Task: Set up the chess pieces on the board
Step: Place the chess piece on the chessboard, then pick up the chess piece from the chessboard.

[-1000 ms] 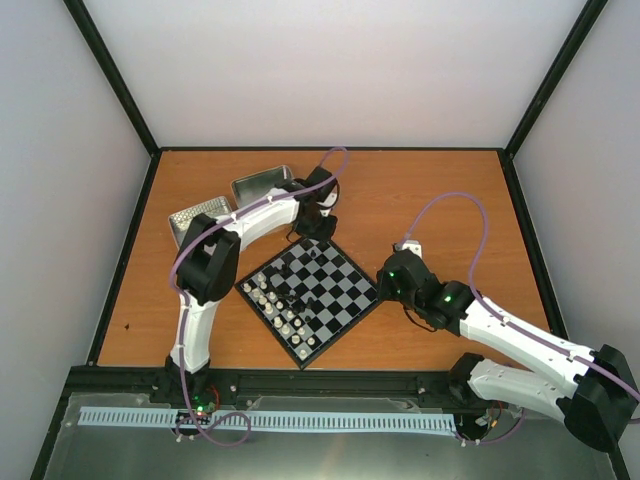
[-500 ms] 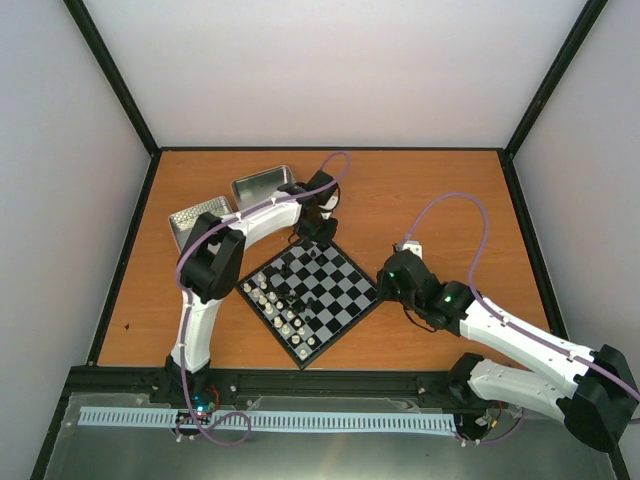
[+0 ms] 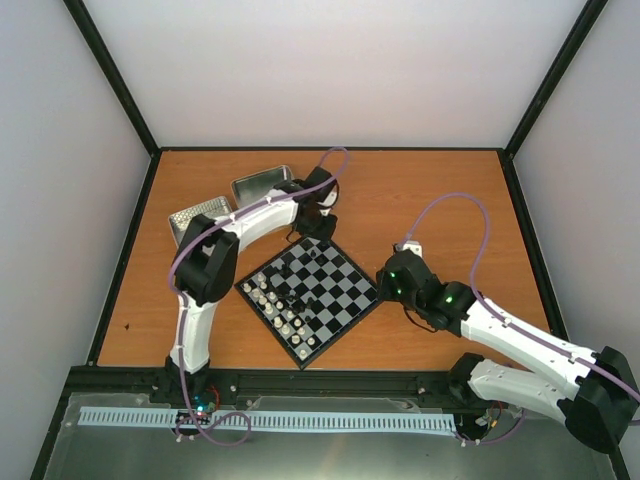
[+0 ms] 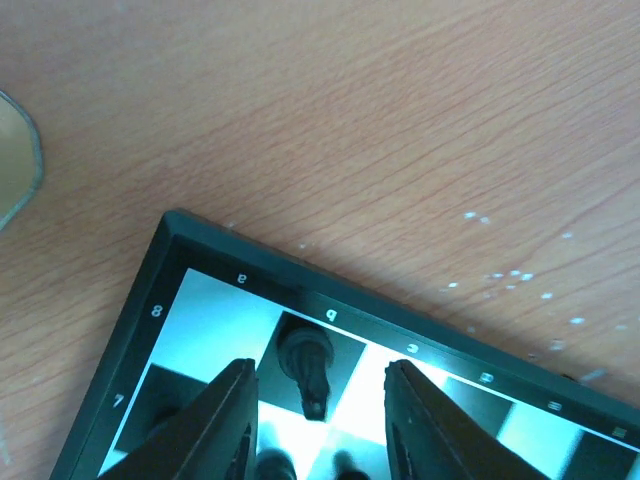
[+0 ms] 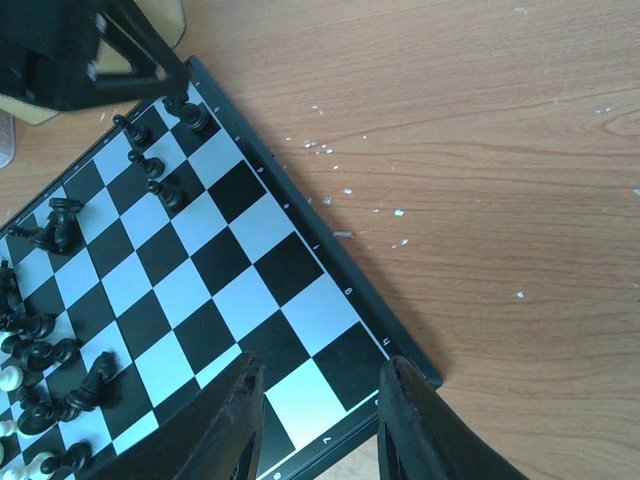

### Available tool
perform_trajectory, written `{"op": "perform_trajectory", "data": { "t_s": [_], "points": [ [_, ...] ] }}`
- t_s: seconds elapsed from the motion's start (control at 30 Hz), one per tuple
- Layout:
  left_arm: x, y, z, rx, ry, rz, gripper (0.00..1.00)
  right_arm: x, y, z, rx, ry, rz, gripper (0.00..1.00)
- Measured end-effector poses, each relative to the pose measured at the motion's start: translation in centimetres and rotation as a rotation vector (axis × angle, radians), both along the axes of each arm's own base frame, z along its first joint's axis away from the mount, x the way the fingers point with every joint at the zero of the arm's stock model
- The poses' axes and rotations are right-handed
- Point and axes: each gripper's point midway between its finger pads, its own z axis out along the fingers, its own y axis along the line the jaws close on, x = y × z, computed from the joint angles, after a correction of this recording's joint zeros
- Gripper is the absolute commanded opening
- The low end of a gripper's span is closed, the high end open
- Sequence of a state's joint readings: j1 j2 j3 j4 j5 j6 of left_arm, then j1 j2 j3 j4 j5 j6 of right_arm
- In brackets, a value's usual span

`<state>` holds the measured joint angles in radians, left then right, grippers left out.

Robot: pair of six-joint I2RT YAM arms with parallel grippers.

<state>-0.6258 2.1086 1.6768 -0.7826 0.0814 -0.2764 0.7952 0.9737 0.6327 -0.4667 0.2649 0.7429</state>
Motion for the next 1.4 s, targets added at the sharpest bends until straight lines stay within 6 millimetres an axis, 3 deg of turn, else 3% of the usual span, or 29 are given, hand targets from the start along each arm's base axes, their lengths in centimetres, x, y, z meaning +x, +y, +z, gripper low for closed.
{"op": "perform_trajectory", "data": {
  "t_s": [0.13, 0.2, 0.37, 0.47, 0.57, 0.73, 0.83, 0.9, 1.13, 1.4],
  "points": [
    [0.2, -0.2, 3.8, -0.051, -0.069, 0.002, 0.42, -0.2, 0.4, -0.4, 0.005, 0.024, 0.02, 0.35],
    [0.0, 0.0, 6.8, -0.094, -0.13, 0.005, 0.42, -0.3, 0.8, -0.9, 0.003, 0.045, 0.033, 0.35],
    [-2.1, 1.9, 12.7, -0.183, -0.265, 0.02, 0.43, -0.5, 2.3, -1.8, 0.009, 0.11, 0.085, 0.36],
    [-4.0, 3.5, 13.7, -0.216, -0.325, 0.032, 0.45, -0.5, 3.7, -2.2, 0.025, 0.145, 0.129, 0.38],
    [-6.0, 5.5, 13.0, -0.219, -0.357, 0.052, 0.48, -0.7, 5.1, -2.6, 0.042, 0.173, 0.171, 0.42],
    [-8.1, 8.1, 13.0, -0.233, -0.441, 0.088, 0.49, -1.6, 8.7, -3.3, 0.048, 0.225, 0.269, 0.42],
    [-8.6, 9.4, 15.1, -0.255, -0.528, 0.117, 0.55, -2.2, 11.2, -3.6, 0.026, 0.245, 0.331, 0.4],
    [-8.8, 10.4, 17.5, -0.278, -0.617, 0.144, 0.64, -2.7, 13.0, -3.6, 0.002, 0.248, 0.379, 0.38],
    [-10.8, 14.7, 25.0, -0.361, -0.909, 0.245, 0.76, -4.6, 17.1, -4.0, -0.085, 0.263, 0.491, 0.34],
    [-11.7, 16.3, 25.9, -0.387, -0.997, 0.284, 0.85, -6.5, 17.1, -7.4, -0.202, 0.356, 0.539, 0.31]
  ]
}}
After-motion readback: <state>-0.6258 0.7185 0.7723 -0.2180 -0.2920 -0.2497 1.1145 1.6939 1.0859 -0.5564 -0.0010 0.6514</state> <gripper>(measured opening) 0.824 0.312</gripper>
